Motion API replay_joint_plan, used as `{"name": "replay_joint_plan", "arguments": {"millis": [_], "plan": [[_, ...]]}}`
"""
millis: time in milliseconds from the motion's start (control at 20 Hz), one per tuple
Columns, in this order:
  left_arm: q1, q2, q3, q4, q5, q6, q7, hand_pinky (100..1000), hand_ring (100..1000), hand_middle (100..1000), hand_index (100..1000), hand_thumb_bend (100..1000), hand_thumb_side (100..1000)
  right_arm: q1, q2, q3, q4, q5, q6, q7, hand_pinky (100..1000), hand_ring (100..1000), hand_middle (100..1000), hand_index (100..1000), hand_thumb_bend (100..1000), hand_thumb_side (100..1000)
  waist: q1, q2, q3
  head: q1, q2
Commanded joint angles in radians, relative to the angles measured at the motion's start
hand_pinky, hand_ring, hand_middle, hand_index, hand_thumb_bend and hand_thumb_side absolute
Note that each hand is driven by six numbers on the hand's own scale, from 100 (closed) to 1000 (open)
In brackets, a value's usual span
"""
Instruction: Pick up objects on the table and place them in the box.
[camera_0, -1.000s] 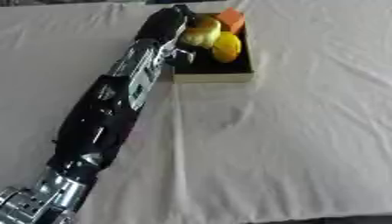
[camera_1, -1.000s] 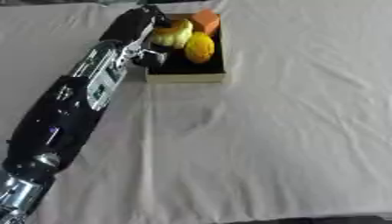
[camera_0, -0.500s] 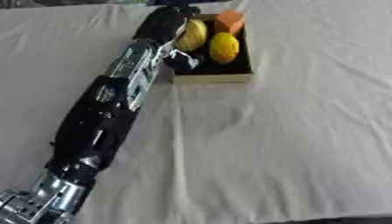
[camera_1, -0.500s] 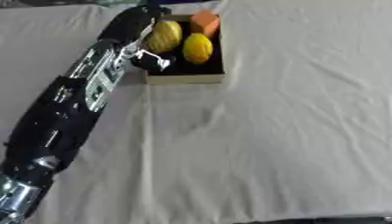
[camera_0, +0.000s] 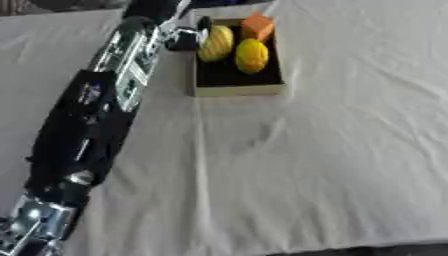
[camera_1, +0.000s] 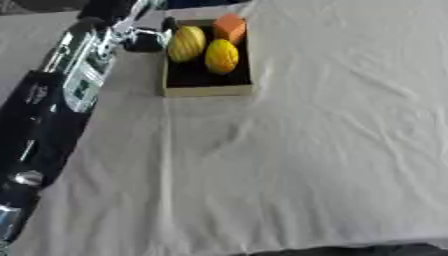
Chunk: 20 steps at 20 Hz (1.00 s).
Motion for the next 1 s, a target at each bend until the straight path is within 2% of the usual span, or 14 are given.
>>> {"name": "replay_joint_plan", "arguments": {"millis": [50,300,600,850,1000], "plan": [[0.020,0.086,0.060,-0.093,0.049,-0.047,0.045,840,807,756,882,100,118,-0.003,-0.039,-0.018,-0.015,0.002,-0.005,-0.015,969,852,669,842,100,543,-0.002,-0.027,0.006,-0.022,0.005],[0.128,0.197,0.141,-0.214,0.124,-0.119,0.120,828,793,736,863,100,146,0.001,-0.044,-0.024,-0.015,0.007,-0.012,-0.027,967,851,670,842,100,542,-0.006,-0.028,0.017,-0.040,0.002],[0.278,0.304,0.223,-0.364,0.216,-0.137,0.212,821,788,731,850,100,154,0.000,-0.054,-0.033,-0.015,0.016,-0.030,-0.046,964,850,671,841,100,541,-0.013,-0.019,0.025,-0.050,-0.003],[0.409,0.314,0.299,-0.495,0.296,-0.137,0.293,818,787,729,847,100,179,-0.001,-0.055,-0.038,-0.015,0.021,-0.040,-0.055,962,850,670,841,100,541,-0.020,-0.007,0.030,-0.045,-0.015],[0.488,0.306,0.323,-0.574,0.346,-0.124,0.342,815,784,724,845,100,190,0.001,-0.057,-0.041,-0.015,0.024,-0.045,-0.061,962,849,670,841,100,541,-0.023,-0.001,0.031,-0.043,-0.021]]}}
